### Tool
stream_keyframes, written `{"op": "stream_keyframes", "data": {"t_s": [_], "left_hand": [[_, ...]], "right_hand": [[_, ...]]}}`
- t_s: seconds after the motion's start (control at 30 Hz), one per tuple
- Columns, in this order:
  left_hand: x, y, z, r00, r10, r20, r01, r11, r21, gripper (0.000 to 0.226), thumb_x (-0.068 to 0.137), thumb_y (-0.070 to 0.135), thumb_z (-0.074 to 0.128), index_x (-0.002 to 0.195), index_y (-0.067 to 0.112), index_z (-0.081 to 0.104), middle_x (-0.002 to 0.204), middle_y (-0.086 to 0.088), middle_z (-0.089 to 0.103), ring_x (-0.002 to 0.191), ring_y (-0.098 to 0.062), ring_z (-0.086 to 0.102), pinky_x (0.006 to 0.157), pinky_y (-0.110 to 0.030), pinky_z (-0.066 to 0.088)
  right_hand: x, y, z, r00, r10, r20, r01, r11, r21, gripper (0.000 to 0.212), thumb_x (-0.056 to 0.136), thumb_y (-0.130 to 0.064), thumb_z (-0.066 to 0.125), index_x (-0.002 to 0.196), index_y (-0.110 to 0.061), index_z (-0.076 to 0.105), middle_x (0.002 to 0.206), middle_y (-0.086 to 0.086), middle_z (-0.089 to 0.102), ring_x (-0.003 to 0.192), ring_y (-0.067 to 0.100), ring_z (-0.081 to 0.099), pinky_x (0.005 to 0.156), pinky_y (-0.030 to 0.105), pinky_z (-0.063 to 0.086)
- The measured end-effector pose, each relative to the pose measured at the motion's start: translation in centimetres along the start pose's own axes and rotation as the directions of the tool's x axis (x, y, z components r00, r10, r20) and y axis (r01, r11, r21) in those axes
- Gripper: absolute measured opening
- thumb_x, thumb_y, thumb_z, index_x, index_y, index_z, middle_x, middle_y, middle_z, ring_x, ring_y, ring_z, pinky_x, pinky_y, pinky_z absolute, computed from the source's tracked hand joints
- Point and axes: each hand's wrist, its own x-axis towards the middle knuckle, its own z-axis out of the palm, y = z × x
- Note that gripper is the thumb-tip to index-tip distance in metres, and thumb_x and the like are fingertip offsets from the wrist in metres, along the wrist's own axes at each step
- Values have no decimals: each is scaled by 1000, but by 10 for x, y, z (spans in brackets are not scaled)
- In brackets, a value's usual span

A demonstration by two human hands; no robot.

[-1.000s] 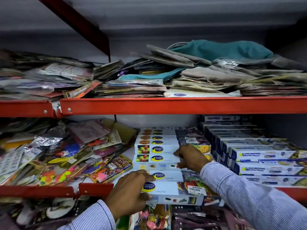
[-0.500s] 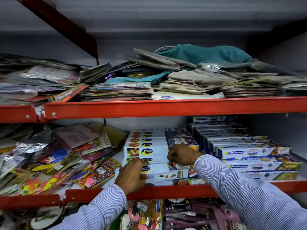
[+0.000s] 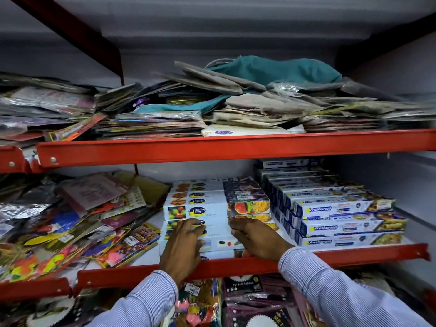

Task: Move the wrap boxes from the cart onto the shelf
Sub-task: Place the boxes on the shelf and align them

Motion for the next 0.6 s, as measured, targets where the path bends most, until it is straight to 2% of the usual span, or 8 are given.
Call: {"op": "stream_keyframes", "data": {"t_s": [0.07,0.23,0.43,0.53,0.6], "left_hand": [[-3,-1,1,1000,-3,-2,3,999,-32,39,97,22,60,136,25,57,147,3,51,137,-23,43,116,-41,35],[-3,-2,0,1000,8,18,-8,999,-41,40,101,25,54,141,25,51,151,3,48,143,-19,39,122,-43,26],[-2,-4,6,999,15,51,-17,999,32,45,103,24,50,147,27,41,156,4,42,148,-18,28,123,-42,14],[-6,-5,6,996,27,90,-39,990,133,52,104,28,44,153,26,28,162,3,30,153,-22,12,124,-47,6],[-12,-3,3,993,33,114,-53,982,179,59,104,36,41,156,24,16,166,0,14,153,-29,-6,124,-52,-1]], "right_hand": [[-4,2,6,1000,-4,-25,4,1000,-18,47,104,-41,33,140,-15,49,148,4,52,134,20,49,112,33,41],[-6,6,14,999,15,-31,-17,998,-54,50,105,-44,27,147,-19,42,156,-1,41,145,15,35,121,29,27],[-3,3,16,998,47,-37,-48,998,-36,45,105,-37,35,143,-17,45,152,3,47,140,21,43,117,33,35],[-5,0,13,998,57,6,-56,997,-56,47,106,-36,31,147,-16,40,155,5,42,143,23,39,119,39,32],[-8,-3,12,996,68,66,-59,990,-127,51,106,-37,26,153,-17,26,162,5,27,151,24,22,124,45,21]]}}
